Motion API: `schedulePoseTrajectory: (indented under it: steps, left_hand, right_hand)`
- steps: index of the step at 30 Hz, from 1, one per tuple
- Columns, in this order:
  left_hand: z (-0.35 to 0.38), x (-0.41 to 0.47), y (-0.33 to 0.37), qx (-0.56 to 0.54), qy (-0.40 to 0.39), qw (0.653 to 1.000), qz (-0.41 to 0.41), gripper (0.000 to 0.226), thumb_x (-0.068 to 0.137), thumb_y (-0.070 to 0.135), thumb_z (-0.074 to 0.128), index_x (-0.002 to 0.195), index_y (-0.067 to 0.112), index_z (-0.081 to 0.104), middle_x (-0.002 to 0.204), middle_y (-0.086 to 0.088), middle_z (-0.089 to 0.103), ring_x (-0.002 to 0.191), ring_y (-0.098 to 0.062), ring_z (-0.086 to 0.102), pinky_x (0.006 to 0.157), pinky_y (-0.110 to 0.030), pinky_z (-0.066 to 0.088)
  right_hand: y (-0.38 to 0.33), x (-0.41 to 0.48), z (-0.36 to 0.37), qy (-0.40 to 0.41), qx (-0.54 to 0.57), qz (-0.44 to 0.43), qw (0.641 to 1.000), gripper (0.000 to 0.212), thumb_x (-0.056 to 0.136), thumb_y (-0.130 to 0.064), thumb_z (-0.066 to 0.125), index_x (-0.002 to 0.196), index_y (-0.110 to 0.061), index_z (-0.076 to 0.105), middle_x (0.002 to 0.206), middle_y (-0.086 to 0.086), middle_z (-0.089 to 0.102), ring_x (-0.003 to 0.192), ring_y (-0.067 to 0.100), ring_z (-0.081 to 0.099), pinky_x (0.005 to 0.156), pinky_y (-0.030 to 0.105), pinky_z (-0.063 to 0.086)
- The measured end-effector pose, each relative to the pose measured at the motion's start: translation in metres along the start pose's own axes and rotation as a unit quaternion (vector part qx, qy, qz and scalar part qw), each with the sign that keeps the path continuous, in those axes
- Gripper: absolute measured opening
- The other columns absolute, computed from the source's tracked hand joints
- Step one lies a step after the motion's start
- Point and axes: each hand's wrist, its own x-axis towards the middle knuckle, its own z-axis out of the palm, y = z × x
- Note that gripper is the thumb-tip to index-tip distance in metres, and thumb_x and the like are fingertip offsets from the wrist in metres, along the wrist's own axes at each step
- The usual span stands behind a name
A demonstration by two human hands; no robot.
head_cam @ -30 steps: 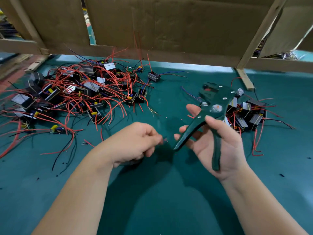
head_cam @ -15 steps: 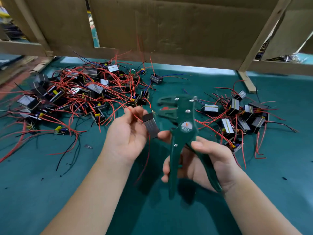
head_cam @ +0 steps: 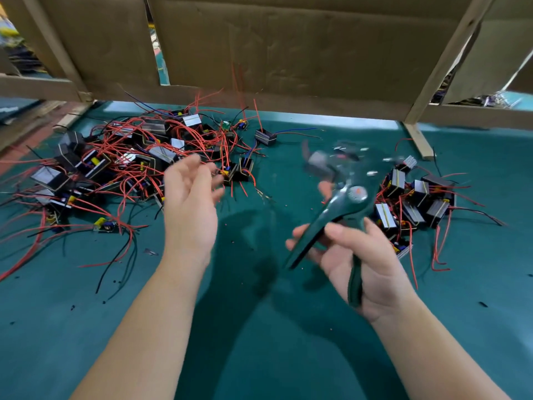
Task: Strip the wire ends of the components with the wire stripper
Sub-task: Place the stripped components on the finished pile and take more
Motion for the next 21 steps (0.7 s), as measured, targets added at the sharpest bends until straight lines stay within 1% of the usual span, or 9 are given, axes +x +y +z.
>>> schedulePoseTrajectory:
  steps: [2,4,7,9,12,14,17,20,21]
  left_hand:
    - [-0.015,0.007,0.0,0.228,0.019,0.962,0.146,0.024,0.096,0.006,0.044,0.117,0.016,0.053,0.112,0.0,0.056,0.103,-0.013,0.055,0.094,-0.026,0.044]
    - [-0.027,0.012,-0.003,0.433,0.033,0.88,0.192,0.032,0.093,0.007,0.047,0.122,0.014,0.057,0.124,-0.005,0.052,0.118,-0.024,0.047,0.102,-0.039,0.037]
    - [-0.034,0.017,-0.008,0.628,-0.009,0.776,0.06,0.043,0.094,0.017,0.051,0.136,0.015,0.048,0.141,-0.011,0.043,0.13,-0.035,0.034,0.103,-0.05,0.031]
    - [-0.036,0.016,-0.01,0.667,-0.033,0.744,0.029,0.039,0.093,0.022,0.056,0.132,0.016,0.053,0.139,-0.011,0.047,0.127,-0.037,0.036,0.101,-0.049,0.033]
    - [-0.042,0.022,-0.01,0.601,-0.018,0.792,0.105,0.017,0.091,0.013,0.058,0.102,0.013,0.072,0.107,-0.011,0.068,0.098,-0.036,0.058,0.094,-0.042,0.044]
    - [-0.044,0.025,-0.008,0.541,0.002,0.832,0.12,0.016,0.086,0.008,0.065,0.098,0.013,0.072,0.11,-0.008,0.064,0.089,-0.028,0.06,0.085,-0.029,0.044]
    - [-0.045,0.03,-0.011,0.45,0.025,0.891,0.06,0.034,0.076,0.005,0.074,0.102,0.024,0.067,0.111,0.001,0.053,0.084,-0.014,0.059,0.067,-0.012,0.04]
    - [-0.035,0.029,-0.005,0.179,0.001,0.984,-0.008,0.034,0.073,0.002,0.079,0.094,0.025,0.066,0.086,0.003,0.058,0.076,-0.011,0.055,0.066,-0.018,0.046]
    - [-0.032,0.028,0.0,0.068,-0.012,0.997,-0.021,0.032,0.075,-0.001,0.076,0.095,0.022,0.066,0.08,0.003,0.057,0.074,-0.012,0.054,0.069,-0.02,0.047]
  right_hand:
    - [-0.008,0.002,-0.004,0.03,0.01,-0.047,0.998,0.024,0.072,-0.003,0.06,0.094,-0.012,0.061,0.077,0.011,0.063,0.079,0.032,0.067,0.074,0.05,0.056]
    - [-0.012,0.002,-0.009,0.049,0.007,-0.062,0.997,0.02,0.073,-0.005,0.06,0.091,-0.011,0.055,0.079,0.007,0.065,0.082,0.032,0.068,0.073,0.049,0.056]
    - [-0.009,0.002,-0.012,0.062,-0.015,-0.07,0.996,0.023,0.073,-0.005,0.062,0.094,-0.01,0.053,0.078,0.005,0.065,0.082,0.032,0.069,0.072,0.047,0.057]
    - [-0.008,0.002,-0.01,0.056,-0.034,-0.07,0.995,0.016,0.074,-0.004,0.062,0.088,-0.011,0.06,0.078,0.005,0.065,0.081,0.032,0.069,0.072,0.048,0.057]
    - [-0.005,0.0,-0.006,0.041,-0.042,-0.061,0.996,0.016,0.074,-0.005,0.063,0.079,-0.019,0.069,0.077,0.005,0.063,0.081,0.033,0.068,0.074,0.05,0.057]
    - [-0.004,-0.001,-0.004,0.038,-0.035,-0.05,0.997,0.015,0.073,-0.005,0.063,0.087,-0.012,0.063,0.077,0.008,0.062,0.081,0.035,0.067,0.073,0.05,0.056]
    - [-0.004,-0.002,-0.004,0.034,-0.027,-0.044,0.998,0.023,0.073,-0.005,0.063,0.094,-0.008,0.056,0.076,0.01,0.061,0.08,0.036,0.067,0.072,0.05,0.056]
    - [-0.005,-0.002,-0.004,0.025,-0.016,-0.041,0.999,0.03,0.073,-0.006,0.063,0.103,-0.011,0.059,0.078,0.01,0.06,0.08,0.037,0.067,0.071,0.05,0.056]
    - [-0.005,-0.002,-0.004,0.019,-0.013,-0.039,0.999,0.03,0.074,-0.007,0.063,0.104,-0.011,0.06,0.079,0.01,0.06,0.08,0.037,0.066,0.072,0.05,0.056]
